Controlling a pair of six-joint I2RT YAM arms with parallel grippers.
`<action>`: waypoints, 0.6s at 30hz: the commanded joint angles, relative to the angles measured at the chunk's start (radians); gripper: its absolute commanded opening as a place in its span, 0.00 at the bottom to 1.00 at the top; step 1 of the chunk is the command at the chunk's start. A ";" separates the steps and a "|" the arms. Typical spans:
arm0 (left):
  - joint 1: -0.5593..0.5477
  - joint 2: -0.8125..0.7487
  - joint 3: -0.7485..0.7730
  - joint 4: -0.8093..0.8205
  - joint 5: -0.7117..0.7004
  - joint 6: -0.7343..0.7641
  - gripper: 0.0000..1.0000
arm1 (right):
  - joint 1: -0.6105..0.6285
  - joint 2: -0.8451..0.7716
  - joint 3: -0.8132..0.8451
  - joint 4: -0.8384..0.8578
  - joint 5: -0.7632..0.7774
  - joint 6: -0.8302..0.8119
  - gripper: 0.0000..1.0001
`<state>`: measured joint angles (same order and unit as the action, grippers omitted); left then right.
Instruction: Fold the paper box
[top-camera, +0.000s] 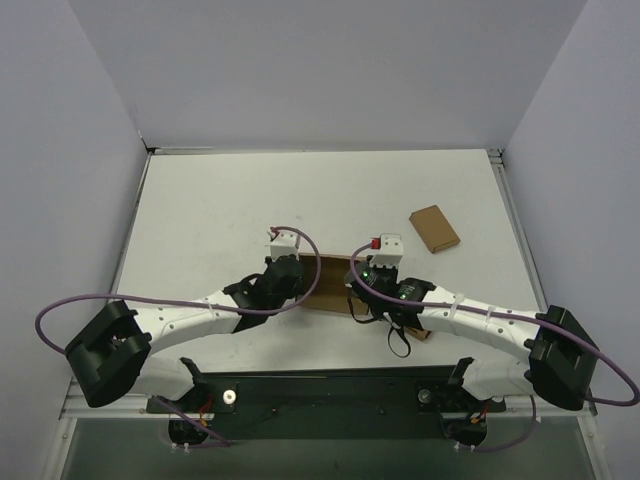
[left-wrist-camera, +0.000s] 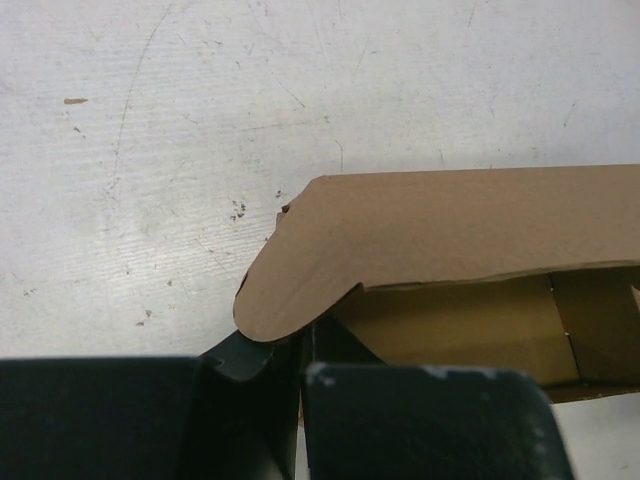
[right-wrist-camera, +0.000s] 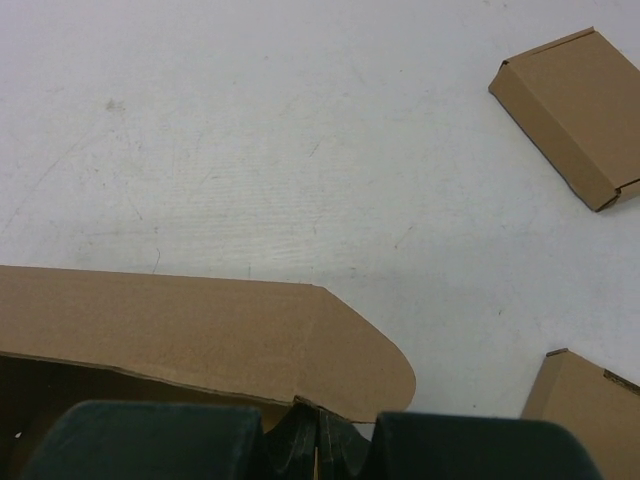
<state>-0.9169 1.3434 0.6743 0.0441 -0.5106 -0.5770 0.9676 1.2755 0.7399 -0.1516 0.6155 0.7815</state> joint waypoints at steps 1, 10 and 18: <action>-0.030 -0.016 -0.058 -0.012 0.009 -0.052 0.00 | 0.032 0.016 -0.005 -0.124 0.046 0.091 0.00; -0.071 -0.012 -0.094 0.000 -0.026 -0.073 0.00 | 0.102 0.057 -0.008 -0.164 0.064 0.237 0.01; -0.092 -0.039 -0.148 -0.009 -0.097 -0.098 0.00 | 0.160 0.058 0.007 -0.221 0.104 0.277 0.22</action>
<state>-0.9970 1.3125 0.5789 0.1120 -0.6041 -0.6460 1.0966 1.3361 0.7399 -0.2752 0.7036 1.0080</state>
